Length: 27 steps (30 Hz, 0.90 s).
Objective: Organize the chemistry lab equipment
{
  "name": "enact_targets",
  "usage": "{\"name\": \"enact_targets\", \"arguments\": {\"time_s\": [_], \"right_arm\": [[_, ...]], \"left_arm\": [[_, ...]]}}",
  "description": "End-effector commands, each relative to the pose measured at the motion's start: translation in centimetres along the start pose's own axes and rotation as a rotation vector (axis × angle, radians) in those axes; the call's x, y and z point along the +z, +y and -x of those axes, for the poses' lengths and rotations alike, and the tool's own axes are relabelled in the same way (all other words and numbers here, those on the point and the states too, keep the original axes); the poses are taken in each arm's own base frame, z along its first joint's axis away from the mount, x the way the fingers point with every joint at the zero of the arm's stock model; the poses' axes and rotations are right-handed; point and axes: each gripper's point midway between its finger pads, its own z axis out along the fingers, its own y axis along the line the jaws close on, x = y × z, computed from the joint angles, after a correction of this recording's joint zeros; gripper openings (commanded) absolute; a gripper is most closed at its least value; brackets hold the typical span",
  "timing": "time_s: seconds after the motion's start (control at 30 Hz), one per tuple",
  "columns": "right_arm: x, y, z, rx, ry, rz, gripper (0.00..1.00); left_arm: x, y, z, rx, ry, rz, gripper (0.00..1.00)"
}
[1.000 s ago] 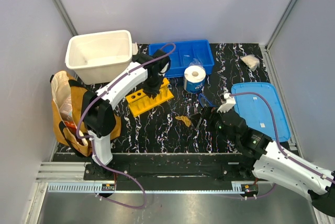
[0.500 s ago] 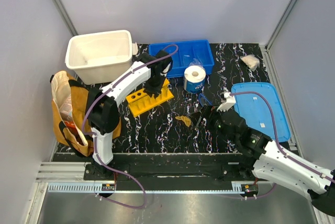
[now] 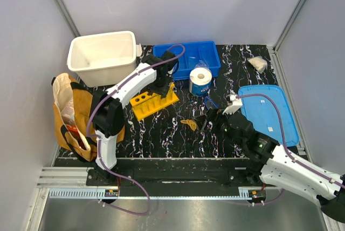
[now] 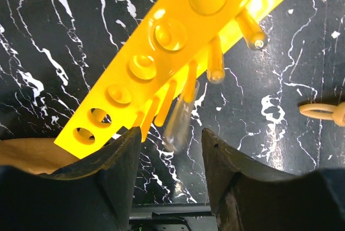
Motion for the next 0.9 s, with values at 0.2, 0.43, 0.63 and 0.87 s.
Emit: {"name": "enact_targets", "arguments": {"time_s": [0.2,0.43,0.63,0.87], "right_arm": [[1.3,-0.6,1.9,-0.033,-0.04,-0.11,1.0],[3.0,-2.9,0.4,-0.177,0.078,-0.277,1.0],[4.6,-4.6,-0.9,-0.281,0.2,-0.319,0.91],[7.4,-4.9,-2.5,-0.328,0.329,-0.275,0.72]], "left_arm": [[-4.8,2.1,3.0,-0.079,-0.218,0.02,0.55],[-9.8,1.2,2.6,-0.209,-0.406,-0.256,0.57],[-13.6,1.0,-1.1,-0.278,-0.57,-0.535,0.65],[-12.6,1.0,-5.6,-0.248,-0.629,-0.564,0.76]]}}
